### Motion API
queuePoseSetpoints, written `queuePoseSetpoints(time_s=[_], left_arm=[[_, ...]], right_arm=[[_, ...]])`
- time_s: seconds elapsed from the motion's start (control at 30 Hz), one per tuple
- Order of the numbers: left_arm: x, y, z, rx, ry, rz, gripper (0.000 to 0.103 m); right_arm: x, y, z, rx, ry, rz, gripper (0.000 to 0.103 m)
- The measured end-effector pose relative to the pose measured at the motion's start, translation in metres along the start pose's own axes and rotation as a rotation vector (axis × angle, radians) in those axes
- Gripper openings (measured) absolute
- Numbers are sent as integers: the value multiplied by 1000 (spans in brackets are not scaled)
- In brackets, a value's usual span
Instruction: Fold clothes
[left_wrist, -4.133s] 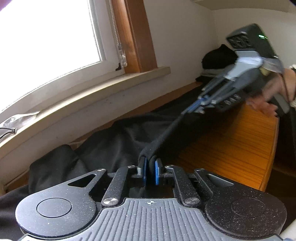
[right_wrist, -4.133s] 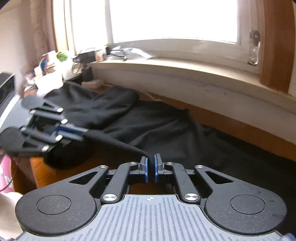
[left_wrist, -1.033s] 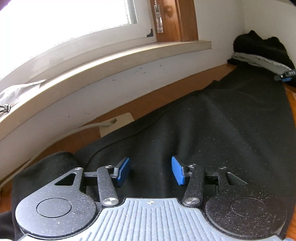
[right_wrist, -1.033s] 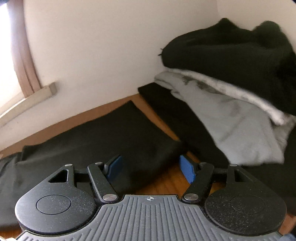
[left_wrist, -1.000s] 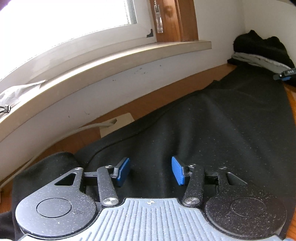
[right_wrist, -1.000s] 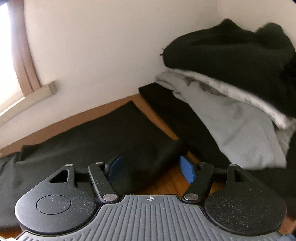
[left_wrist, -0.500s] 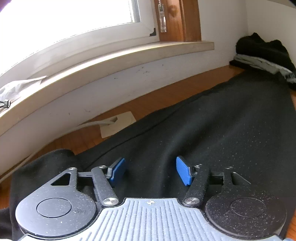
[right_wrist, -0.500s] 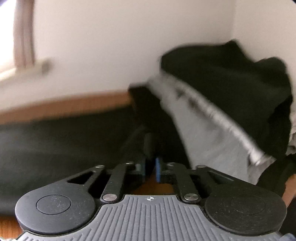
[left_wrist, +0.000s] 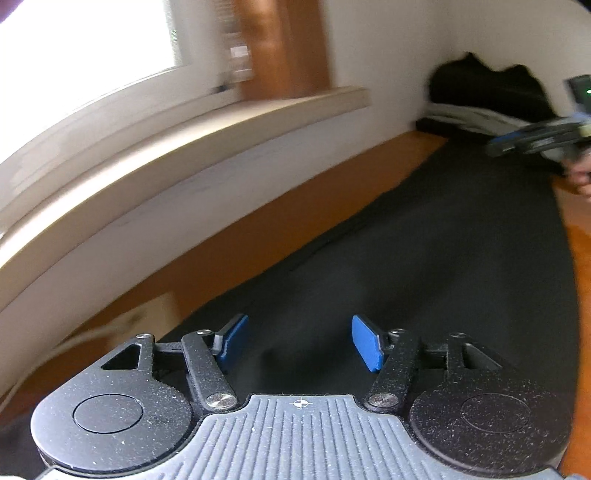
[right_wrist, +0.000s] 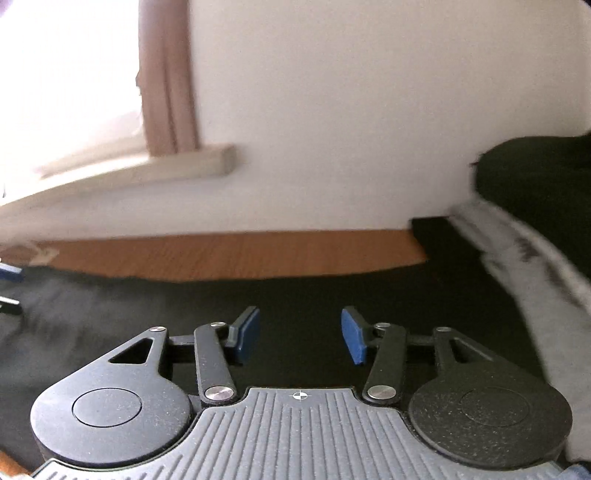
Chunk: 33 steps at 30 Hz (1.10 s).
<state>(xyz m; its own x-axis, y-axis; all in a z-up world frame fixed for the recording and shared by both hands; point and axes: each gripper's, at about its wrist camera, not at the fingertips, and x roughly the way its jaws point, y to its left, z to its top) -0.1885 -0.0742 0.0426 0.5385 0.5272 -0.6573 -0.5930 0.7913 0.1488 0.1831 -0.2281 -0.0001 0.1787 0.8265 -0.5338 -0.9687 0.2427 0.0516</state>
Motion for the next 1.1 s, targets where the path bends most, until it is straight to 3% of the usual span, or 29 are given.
queuePoseSetpoints(time_s=[0.2,0.3,0.47,0.67,0.73,0.87,1.1], left_arm=[[50,-16,30,6,11,-46,63],[66,-1,40,-53,21,15,63],[70,-12,54,-21,-4,63,63],[72,-41,62,1,-5,-65,67],[72,-51,54,17,-6,-72,68],[63,-52,35,-53,-51,-113,68],[56,-52,46,-16,-58,-82,69]], right_arm=[[17,5,-11,-66,47,2,49],[18,5,-16,-52,58,13,52],[17,8,-18,-51,60,8,53],[16,7,-19,-45,59,10,54],[17,7,-19,-43,59,5,54],[17,6,-18,-32,60,-8,59],[14,11,-20,-40,53,-6,56]])
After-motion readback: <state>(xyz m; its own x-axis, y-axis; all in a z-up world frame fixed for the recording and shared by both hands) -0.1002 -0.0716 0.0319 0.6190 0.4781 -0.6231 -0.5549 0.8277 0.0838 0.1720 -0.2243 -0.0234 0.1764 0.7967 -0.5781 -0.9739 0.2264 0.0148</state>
